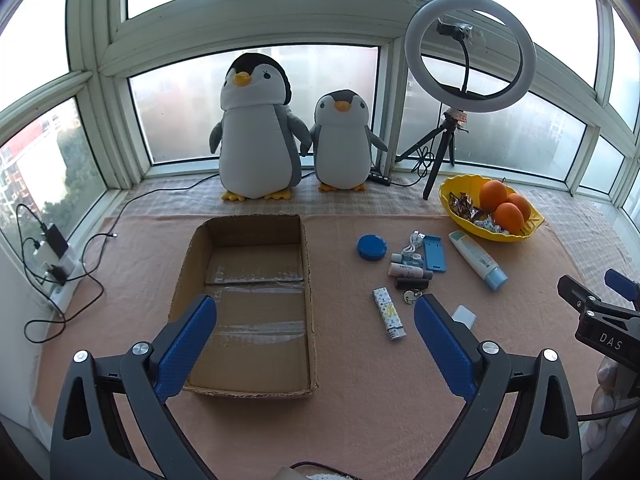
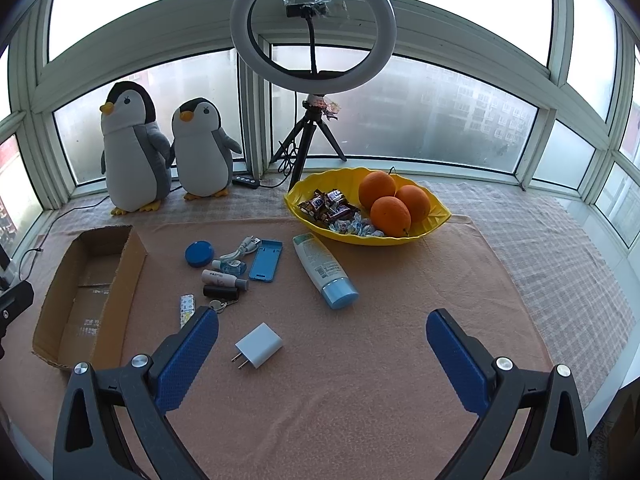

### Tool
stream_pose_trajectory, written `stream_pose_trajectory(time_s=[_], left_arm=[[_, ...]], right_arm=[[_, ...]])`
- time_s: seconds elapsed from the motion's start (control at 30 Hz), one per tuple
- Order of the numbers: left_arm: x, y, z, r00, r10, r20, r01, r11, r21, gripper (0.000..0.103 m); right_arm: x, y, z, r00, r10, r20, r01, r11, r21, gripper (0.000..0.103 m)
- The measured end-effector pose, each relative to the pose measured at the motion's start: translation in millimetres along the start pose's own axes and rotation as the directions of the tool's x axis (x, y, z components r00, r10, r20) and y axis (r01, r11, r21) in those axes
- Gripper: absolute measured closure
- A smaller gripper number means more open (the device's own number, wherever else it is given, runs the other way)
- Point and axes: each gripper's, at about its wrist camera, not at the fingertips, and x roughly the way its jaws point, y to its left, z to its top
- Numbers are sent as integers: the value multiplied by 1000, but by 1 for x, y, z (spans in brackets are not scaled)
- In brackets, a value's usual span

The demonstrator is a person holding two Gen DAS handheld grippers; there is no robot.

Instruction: Organize rigid objects

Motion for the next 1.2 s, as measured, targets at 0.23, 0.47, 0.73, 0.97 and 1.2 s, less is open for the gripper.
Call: stream_pose_trajectory(time_s=[0.23,0.47,0.73,0.97,1.2], left_arm=[[0,-1,1,1000,1,3,-1,1000,-1,4],[-1,-1,2,1000,-1,3,1,1000,-2,4],[-3,-1,2,1000,-2,8,2,1000,-5,4],[-4,-1,3,1000,-3,12,3,1000,-6,4],[-5,-1,3,1000,-5,13,5,1000,-5,4]], right_arm=[[0,-1,0,1000,1,2,-1,1000,0,0],[-2,0,0,1000,4,2,-4,1000,1,0],[-3,1,1,1000,5,2,-5,1000,6,0],[-3,3,1,1000,5,3,-5,1000,2,0],[-3,2,1,1000,6,3,-6,1000,4,0]])
